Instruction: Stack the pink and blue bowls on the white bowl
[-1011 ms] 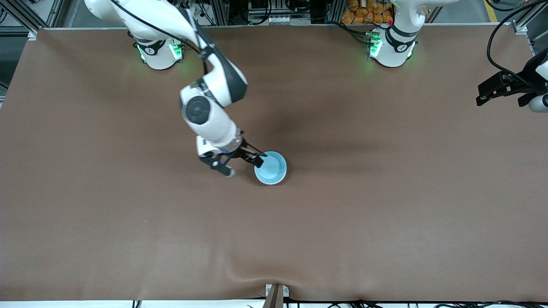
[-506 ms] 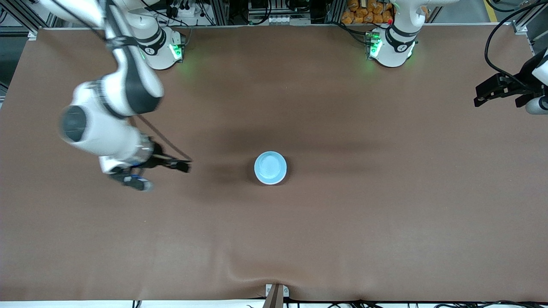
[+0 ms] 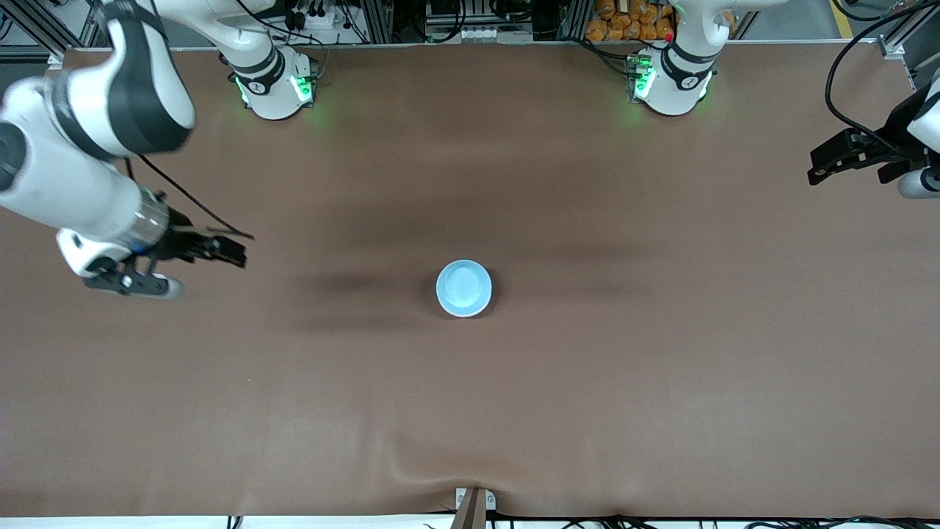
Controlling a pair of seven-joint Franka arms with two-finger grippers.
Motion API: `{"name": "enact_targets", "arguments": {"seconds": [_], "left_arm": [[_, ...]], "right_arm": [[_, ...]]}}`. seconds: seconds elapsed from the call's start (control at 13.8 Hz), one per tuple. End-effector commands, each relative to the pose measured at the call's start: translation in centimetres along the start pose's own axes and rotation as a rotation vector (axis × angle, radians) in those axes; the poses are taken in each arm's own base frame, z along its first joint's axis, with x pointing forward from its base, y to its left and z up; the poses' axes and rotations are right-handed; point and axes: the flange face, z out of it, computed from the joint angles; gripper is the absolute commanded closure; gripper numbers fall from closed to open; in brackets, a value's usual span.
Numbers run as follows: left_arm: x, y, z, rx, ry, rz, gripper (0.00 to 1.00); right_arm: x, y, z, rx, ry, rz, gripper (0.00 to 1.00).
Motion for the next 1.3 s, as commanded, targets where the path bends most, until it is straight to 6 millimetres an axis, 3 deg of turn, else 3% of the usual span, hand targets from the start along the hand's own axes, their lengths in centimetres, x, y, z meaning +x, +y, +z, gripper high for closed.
{"name": "enact_targets", "arguments": {"seconds": [0.0, 0.22, 0.43, 1.23], "left_arm": [[0.1, 1.0, -0.1, -0.007, 0.006, 0.01, 0.0], [0.3, 0.4, -0.2, 0.0, 0.009, 0.006, 0.0], [0.3, 0.7, -0.2, -0.001, 0.009, 0.007, 0.0], [0.1, 0.8, -0.2, -0.013, 0.004, 0.012, 0.0]], "right_arm": [[-1.8, 5.4, -3.7, -0.008, -0.008, -0.071, 0.0], [-2.1, 9.6, -9.0, -0.002, -0.008, -0.084, 0.0], [-3.0, 10.2, -11.5, -0.007, -0.027, -0.067, 0.0], [-3.7, 10.1, -12.5, -0.021, -0.022, 0.002, 0.0]]}}
